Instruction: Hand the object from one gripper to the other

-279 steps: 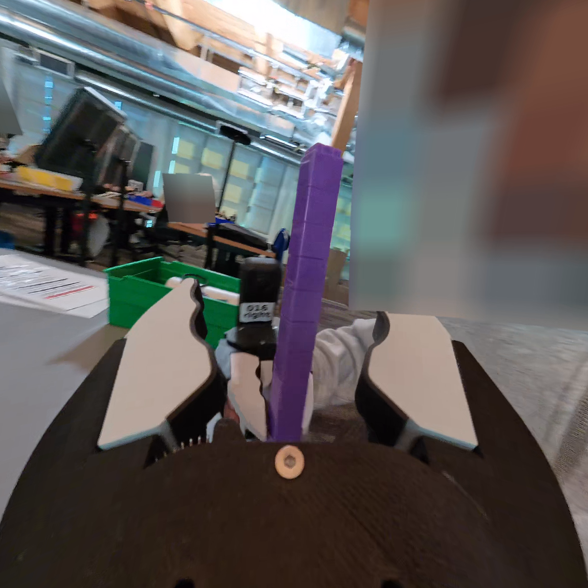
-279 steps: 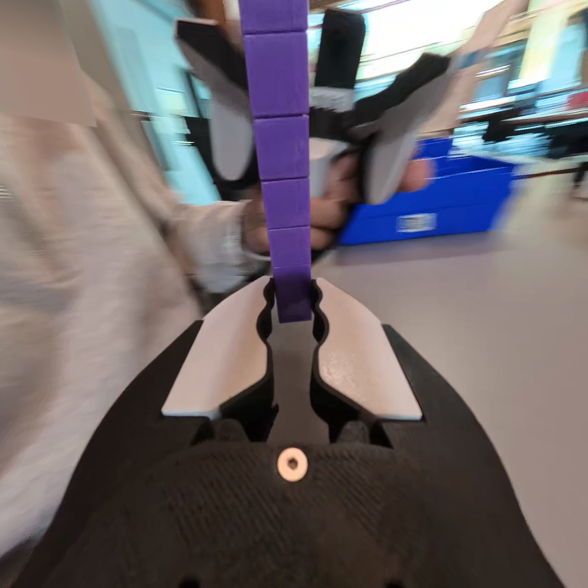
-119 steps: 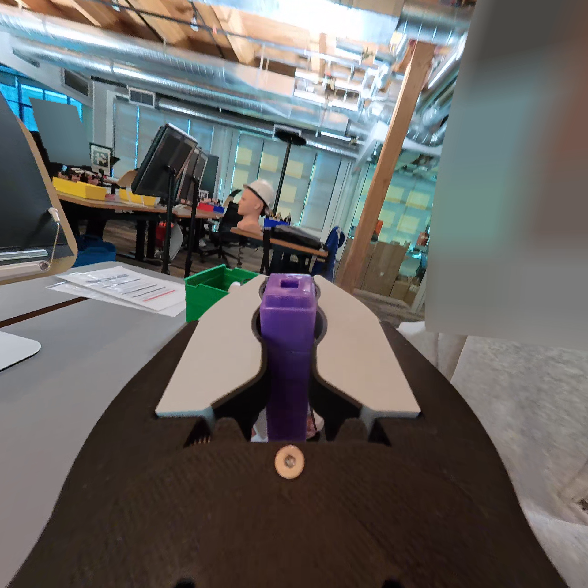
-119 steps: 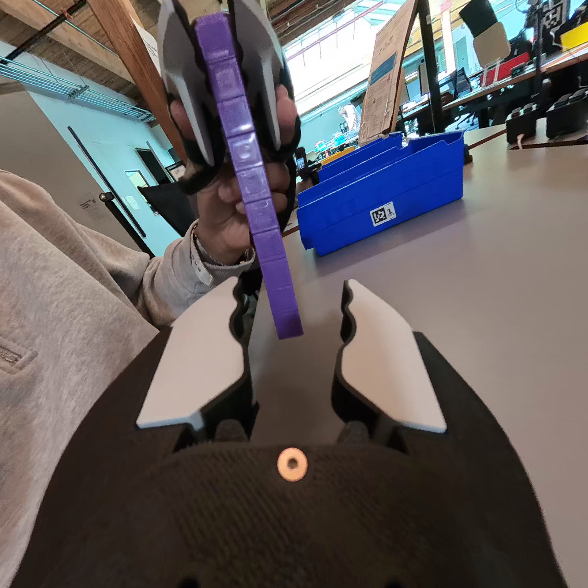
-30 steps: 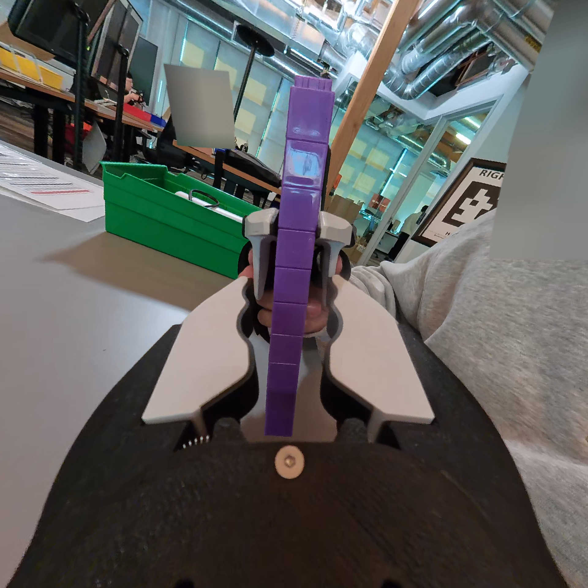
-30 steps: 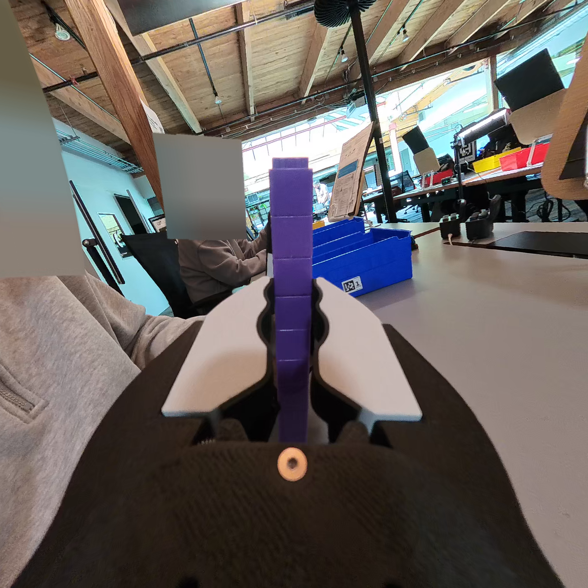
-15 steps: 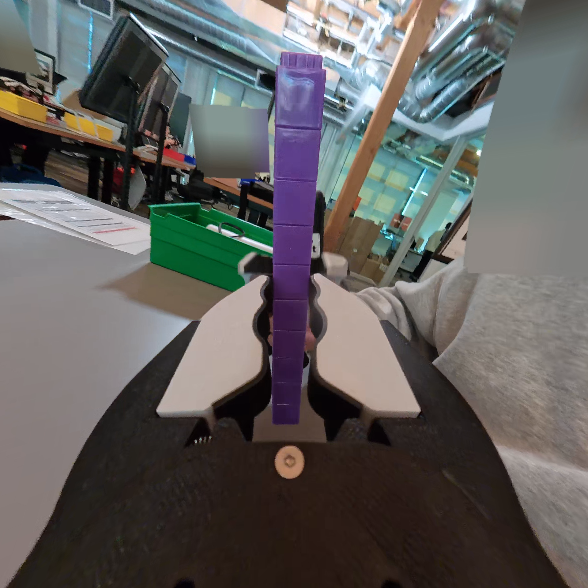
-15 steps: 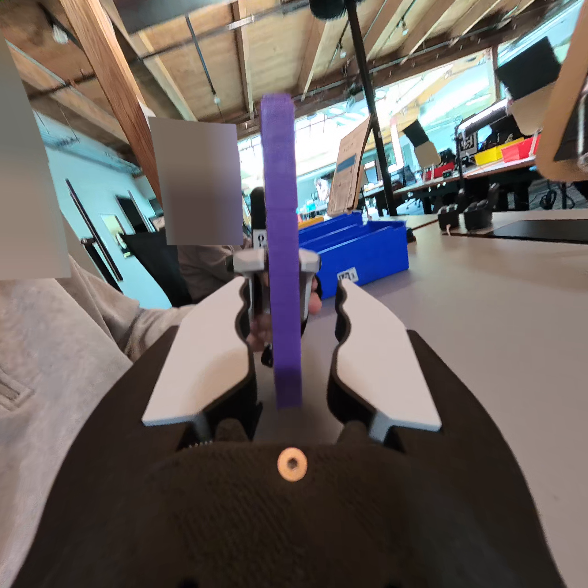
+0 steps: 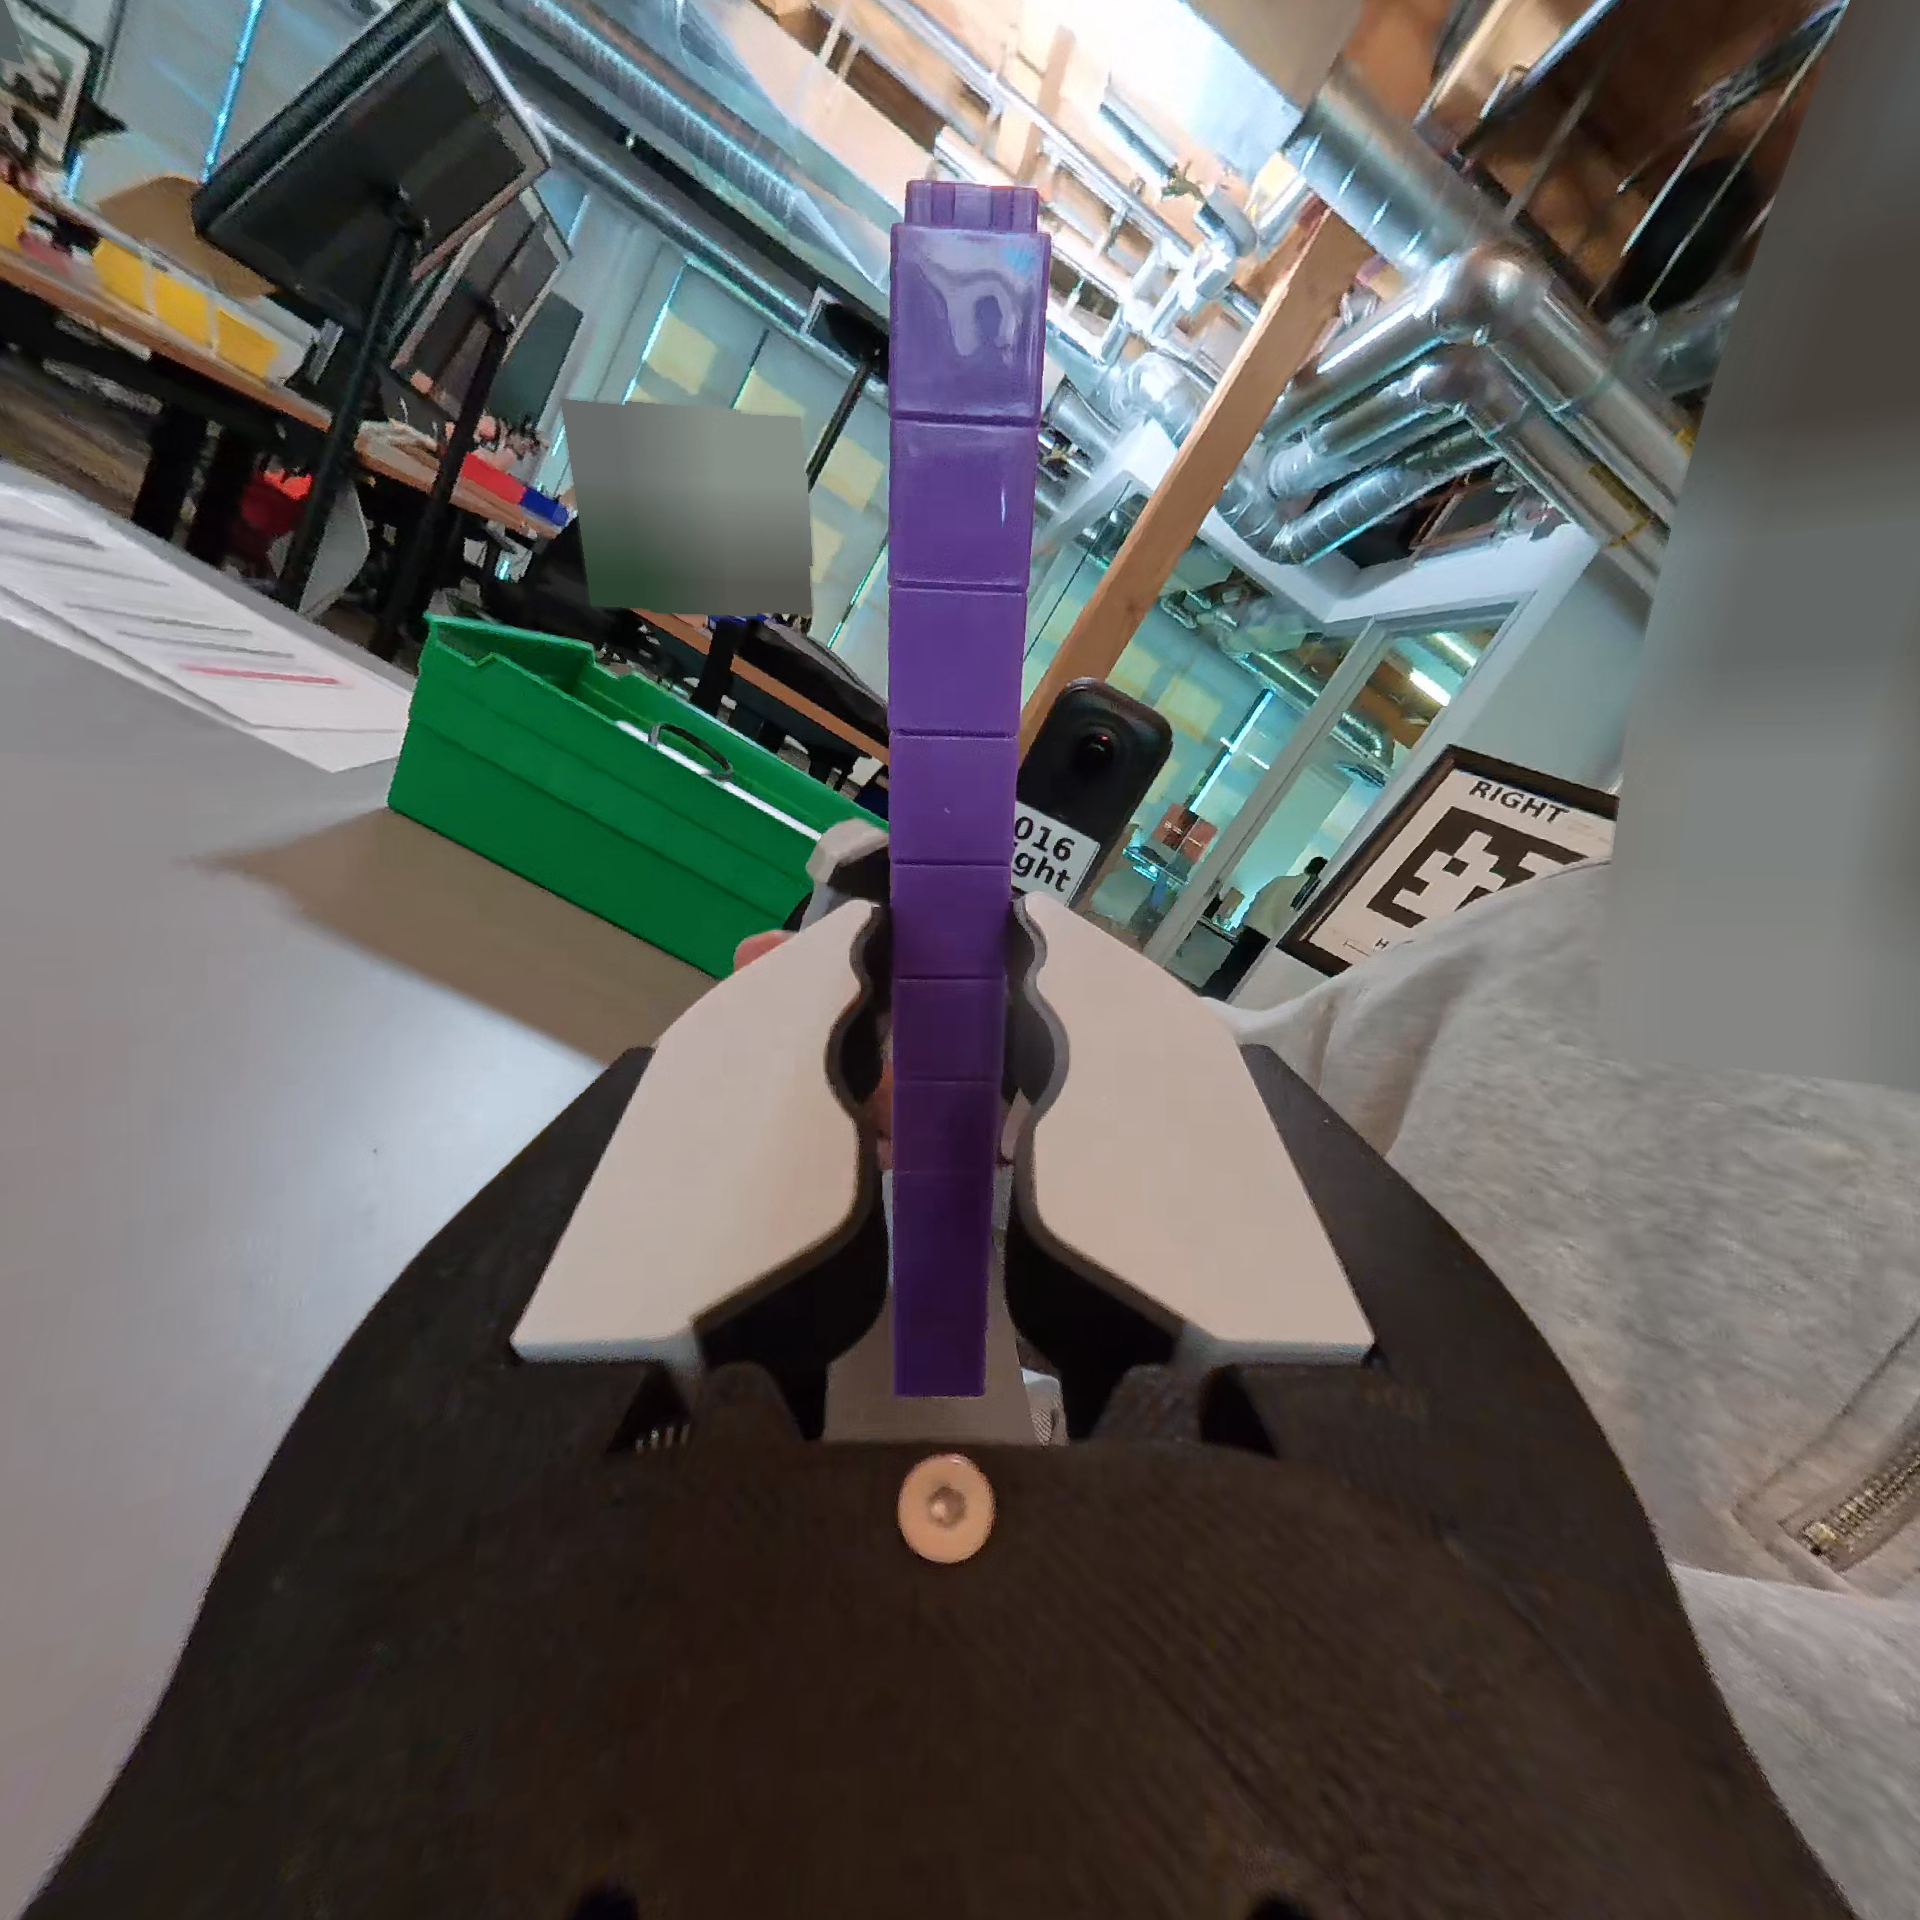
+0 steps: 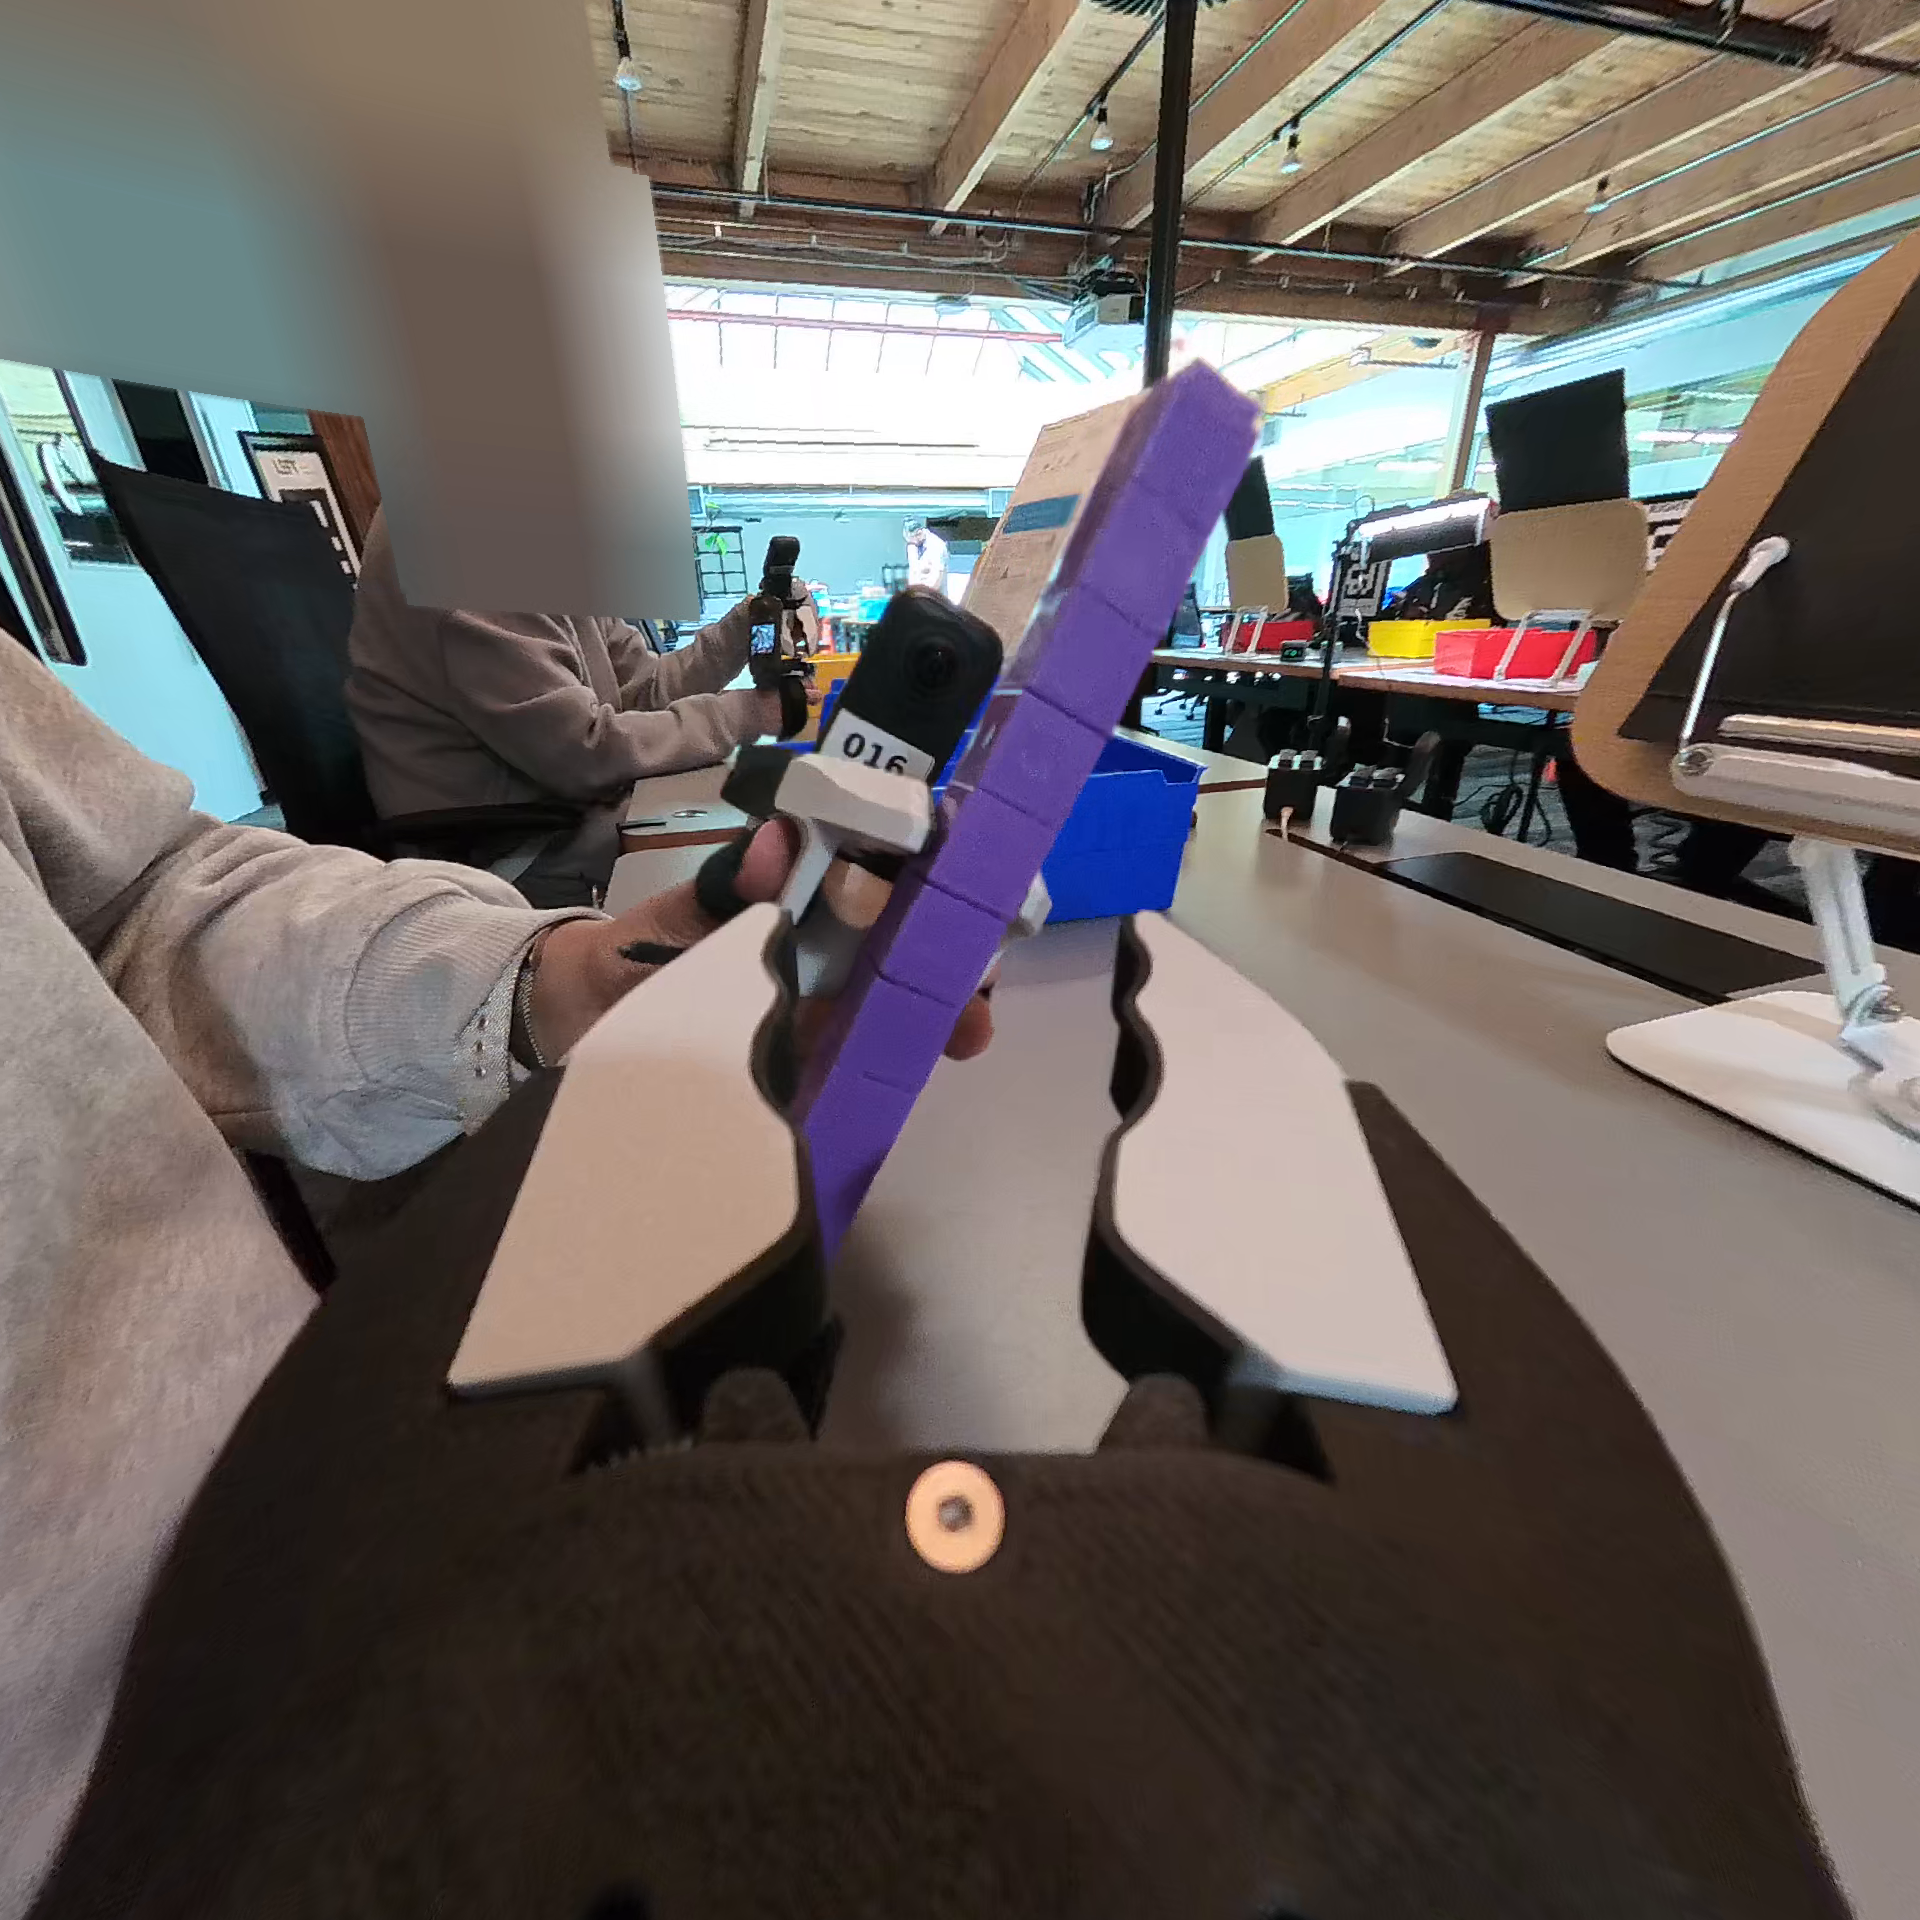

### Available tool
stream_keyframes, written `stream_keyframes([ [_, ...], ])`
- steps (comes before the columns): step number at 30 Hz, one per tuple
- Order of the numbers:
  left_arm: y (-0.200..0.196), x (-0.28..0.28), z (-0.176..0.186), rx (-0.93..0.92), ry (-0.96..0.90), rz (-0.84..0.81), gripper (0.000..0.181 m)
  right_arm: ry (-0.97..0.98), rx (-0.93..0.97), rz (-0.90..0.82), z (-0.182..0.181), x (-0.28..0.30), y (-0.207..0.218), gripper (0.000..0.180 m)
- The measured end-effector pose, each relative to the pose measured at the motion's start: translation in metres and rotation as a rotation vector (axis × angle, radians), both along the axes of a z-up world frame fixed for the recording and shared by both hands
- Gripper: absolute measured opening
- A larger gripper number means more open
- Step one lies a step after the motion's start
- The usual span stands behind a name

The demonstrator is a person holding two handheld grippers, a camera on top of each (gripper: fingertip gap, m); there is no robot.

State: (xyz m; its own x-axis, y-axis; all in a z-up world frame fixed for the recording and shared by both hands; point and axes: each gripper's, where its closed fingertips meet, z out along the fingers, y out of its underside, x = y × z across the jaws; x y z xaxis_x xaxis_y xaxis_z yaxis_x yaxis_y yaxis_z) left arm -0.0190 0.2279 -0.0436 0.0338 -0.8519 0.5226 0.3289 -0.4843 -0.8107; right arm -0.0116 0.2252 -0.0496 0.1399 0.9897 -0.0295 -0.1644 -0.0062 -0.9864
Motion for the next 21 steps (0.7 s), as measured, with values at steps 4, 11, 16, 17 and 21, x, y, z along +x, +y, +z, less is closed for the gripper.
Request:
stream_keyframes([
  [4,0.004,-0.002,-0.002,-0.100,-0.053,-0.041,0.020,-0.010,0.082,-0.045,0.002,0.005,0.005,0.061],
  [11,0.013,-0.015,-0.002,-0.333,-0.255,-0.147,0.021,-0.093,0.270,-0.127,-0.007,0.010,0.013,0.060],
  [16,0.016,-0.019,-0.001,-0.323,-0.243,-0.121,0.021,-0.123,0.284,-0.111,-0.013,0.005,0.009,0.059],
  [17,0.017,-0.020,-0.001,-0.313,-0.240,-0.103,0.021,-0.120,0.269,-0.103,-0.013,0.004,0.008,0.059],
  [21,0.020,-0.023,-0.001,-0.274,-0.217,-0.051,0.021,-0.099,0.146,-0.054,-0.014,0.004,0.007,0.049],
])
